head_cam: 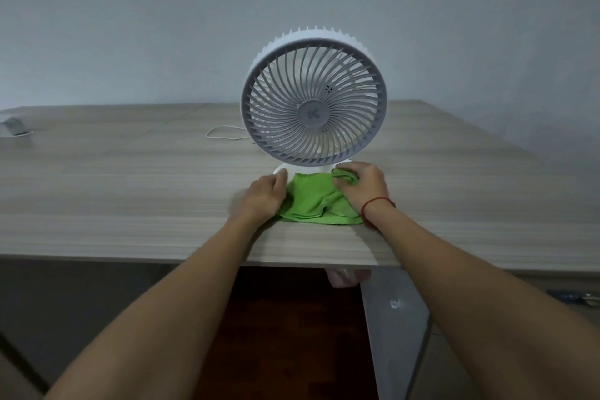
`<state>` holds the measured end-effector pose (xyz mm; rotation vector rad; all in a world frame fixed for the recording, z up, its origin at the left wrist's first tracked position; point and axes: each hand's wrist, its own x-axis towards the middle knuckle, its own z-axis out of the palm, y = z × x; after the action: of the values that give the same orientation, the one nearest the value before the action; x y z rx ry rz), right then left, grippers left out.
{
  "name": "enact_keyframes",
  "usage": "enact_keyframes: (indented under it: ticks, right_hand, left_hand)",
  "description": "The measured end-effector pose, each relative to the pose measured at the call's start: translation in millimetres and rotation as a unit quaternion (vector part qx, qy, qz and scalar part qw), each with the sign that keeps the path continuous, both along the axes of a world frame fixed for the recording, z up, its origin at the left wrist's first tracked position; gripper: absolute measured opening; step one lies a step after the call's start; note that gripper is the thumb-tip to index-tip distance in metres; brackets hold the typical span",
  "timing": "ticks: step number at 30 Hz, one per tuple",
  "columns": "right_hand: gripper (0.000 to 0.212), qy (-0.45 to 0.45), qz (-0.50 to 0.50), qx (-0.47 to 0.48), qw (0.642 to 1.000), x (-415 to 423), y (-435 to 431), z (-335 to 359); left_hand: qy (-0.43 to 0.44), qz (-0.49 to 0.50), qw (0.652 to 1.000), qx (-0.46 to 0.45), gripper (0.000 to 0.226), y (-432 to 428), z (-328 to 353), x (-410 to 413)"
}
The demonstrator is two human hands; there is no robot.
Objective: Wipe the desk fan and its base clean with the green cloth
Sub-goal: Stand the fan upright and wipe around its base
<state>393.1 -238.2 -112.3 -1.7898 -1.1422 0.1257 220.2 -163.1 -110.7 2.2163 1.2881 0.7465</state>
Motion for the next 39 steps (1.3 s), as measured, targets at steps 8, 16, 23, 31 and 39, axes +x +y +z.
enact_keyframes:
  ticks: [8,16,23,31,39]
  right_hand:
    - [0.068,-0.096,-0.026,-0.169,0.981,5,3,-2]
    - [0.046,-0.181,0.042,-0.170,0.968,10,8,-10]
    - [0.047,-0.091,-0.034,-0.195,0.976,47,22,4]
    - [0.042,-0.232,-0.012,-0.208,0.950,-2,31,9]
    - [0.043,-0.242,0.101,-0.113,0.958,-16,6,-9]
  left_hand:
    - [0.141,-0.026,0.988,0.060,0.049,7,-7,11]
    - [0.184,-0.043,0.978,0.089,0.051,10,-7,8]
    - [0.177,-0.061,0.979,0.082,0.050,14,-6,10]
    - [0.169,-0.056,0.981,0.079,0.048,10,-4,8]
    - [0.173,-0.049,0.981,0.068,0.052,11,-8,9]
